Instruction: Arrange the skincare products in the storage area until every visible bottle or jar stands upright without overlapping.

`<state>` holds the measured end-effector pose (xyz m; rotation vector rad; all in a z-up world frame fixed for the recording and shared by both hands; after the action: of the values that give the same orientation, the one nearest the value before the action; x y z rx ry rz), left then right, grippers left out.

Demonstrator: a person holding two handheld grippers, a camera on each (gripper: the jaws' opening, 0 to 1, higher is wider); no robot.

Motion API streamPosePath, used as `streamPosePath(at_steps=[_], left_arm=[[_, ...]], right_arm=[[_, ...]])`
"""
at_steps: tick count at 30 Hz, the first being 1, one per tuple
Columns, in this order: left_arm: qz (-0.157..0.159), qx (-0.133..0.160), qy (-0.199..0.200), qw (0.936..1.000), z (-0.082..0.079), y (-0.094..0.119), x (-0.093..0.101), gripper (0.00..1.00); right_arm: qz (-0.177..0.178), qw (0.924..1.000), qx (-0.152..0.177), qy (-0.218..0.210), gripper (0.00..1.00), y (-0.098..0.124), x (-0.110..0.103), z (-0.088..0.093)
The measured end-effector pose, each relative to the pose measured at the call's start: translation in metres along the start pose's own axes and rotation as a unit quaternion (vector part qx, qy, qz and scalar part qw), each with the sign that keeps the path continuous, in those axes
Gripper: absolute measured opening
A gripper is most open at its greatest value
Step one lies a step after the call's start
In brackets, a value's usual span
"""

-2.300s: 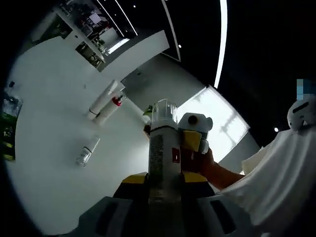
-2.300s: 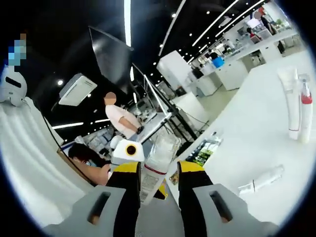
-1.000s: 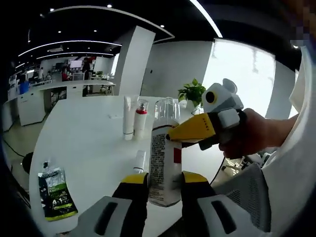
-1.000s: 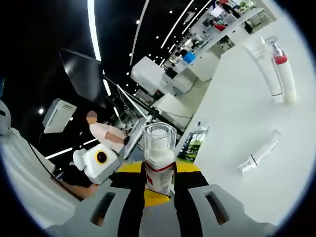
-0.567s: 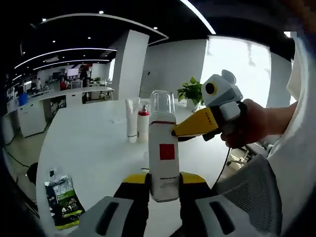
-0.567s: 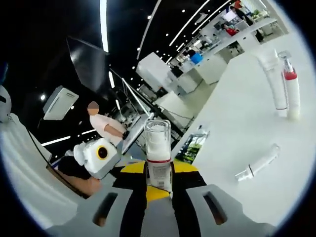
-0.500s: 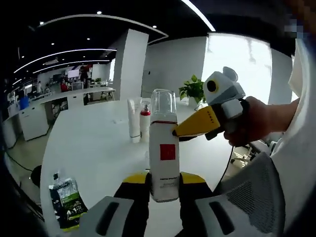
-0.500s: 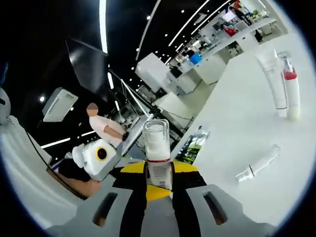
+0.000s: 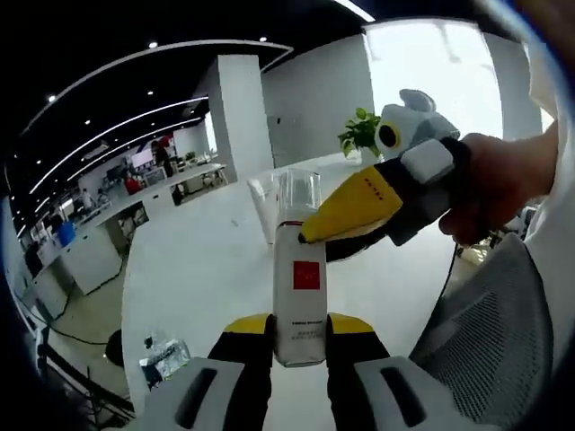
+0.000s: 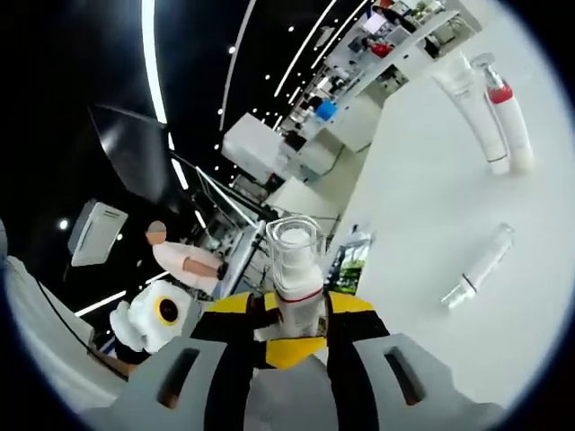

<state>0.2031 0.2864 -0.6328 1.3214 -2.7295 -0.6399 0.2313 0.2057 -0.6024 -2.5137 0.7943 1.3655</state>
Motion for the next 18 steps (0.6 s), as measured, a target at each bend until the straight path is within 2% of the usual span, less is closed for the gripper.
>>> streamPosePath(at_steps=[2,3,5,8,12,13,15,18], left_arm=[[-0.006,-0.004,-0.021,0.9998,0.0,0.0,0.0,0.22],[-0.005,-0.009,-0.047,0.9989,0.0,0.0,0.001,0.22],[-0.007,-0.011,-0.053,0.9985,-0.001,-0.001,0.002,0.22],[-0.006,-0.014,-0.094,0.9954,-0.003,-0.001,0.003,0.22],[-0.003,-0.01,-0.102,0.9948,-0.006,-0.002,0.005,0.22],[-0.002,-0.007,-0.102,0.9947,-0.006,-0.002,0.005,0.22],[-0.001,0.005,-0.081,0.9967,-0.008,-0.001,0.006,0.23],[0.004,0.013,-0.072,0.9973,-0.008,0.0,0.006,0.23]], right_arm=[[0.025,0.9996,0.015,0.0,0.29,0.0,0.004,-0.001],[0.035,0.999,0.026,-0.013,0.29,0.0,0.006,-0.001],[0.039,0.9976,0.036,-0.046,0.28,0.001,0.007,-0.001],[0.046,0.9962,0.044,-0.06,0.23,0.005,0.012,-0.002],[0.037,0.9958,0.049,-0.068,0.22,0.008,0.015,-0.005],[0.029,0.9973,0.049,-0.047,0.21,0.008,0.013,-0.006],[0.024,0.9979,0.048,-0.036,0.21,0.009,0.01,-0.007],[0.015,0.9988,0.04,-0.022,0.21,0.009,0.01,-0.009]])
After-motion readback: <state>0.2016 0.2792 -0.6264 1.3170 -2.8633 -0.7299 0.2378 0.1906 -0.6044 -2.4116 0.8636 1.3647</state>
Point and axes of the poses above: the point that each gripper's makers call its tool centre point, and the gripper's own axes: y roughly backward along the fingers, x roughly to its right, z roughly out of its underside, the point moved 5 cm from there along y, roughly backward along the fingers, and after that the axes turned 10 degrees about x, right-handed, at the moved point
